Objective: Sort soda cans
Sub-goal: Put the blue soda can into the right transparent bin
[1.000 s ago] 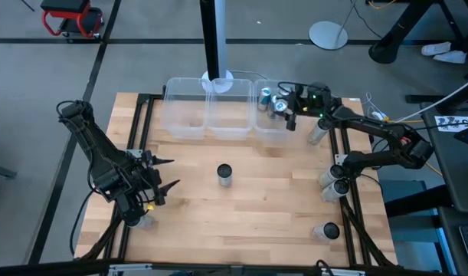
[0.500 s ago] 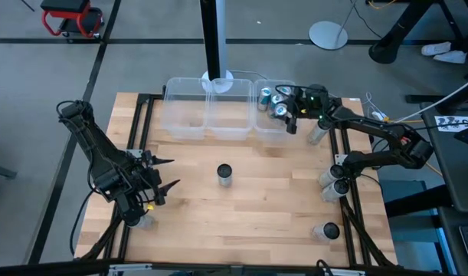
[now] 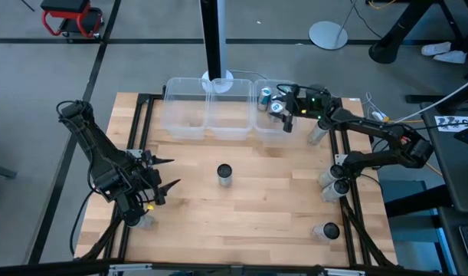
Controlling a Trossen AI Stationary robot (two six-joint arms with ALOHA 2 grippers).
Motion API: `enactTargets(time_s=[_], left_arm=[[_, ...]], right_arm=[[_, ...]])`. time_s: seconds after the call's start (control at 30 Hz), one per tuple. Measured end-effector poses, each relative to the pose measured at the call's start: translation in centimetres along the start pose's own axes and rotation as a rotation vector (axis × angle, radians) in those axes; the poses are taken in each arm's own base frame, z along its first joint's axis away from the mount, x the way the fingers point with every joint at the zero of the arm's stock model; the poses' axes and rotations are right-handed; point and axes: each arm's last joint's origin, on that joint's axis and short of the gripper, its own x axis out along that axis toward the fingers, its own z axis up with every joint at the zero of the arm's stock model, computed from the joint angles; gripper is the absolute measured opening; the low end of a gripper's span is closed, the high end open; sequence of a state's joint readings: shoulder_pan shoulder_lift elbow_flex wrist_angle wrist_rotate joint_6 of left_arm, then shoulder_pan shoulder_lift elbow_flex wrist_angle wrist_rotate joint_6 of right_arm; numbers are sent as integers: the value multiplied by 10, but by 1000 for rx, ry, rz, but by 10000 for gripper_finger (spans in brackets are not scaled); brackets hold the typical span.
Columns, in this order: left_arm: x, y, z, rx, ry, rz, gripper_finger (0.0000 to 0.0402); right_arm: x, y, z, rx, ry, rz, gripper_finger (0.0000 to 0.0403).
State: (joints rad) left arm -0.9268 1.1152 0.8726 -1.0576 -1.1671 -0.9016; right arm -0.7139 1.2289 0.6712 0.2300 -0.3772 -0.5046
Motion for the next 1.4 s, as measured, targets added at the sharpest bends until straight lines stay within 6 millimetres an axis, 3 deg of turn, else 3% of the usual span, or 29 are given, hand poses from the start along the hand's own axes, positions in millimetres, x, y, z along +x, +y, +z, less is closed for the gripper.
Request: enactTargets(time_s=[0.27, 0.47, 0.67, 0.93, 1.4], left_arm=[[0, 0, 1, 20, -21, 17, 327], [0, 1, 1, 41, -29, 24, 327], [0, 1, 1, 41, -30, 25, 327], [0, 1, 1, 45, -34, 28, 327], [0, 1, 1, 44, -39, 32, 327]], right_arm=[[8, -2, 5, 18, -75, -31, 241], [34, -3, -15, 56, -87, 13, 241], [45, -8, -33, 104, -55, 29, 241], [52, -7, -50, 123, 15, 37, 241], [60, -5, -57, 46, 22, 46, 241]])
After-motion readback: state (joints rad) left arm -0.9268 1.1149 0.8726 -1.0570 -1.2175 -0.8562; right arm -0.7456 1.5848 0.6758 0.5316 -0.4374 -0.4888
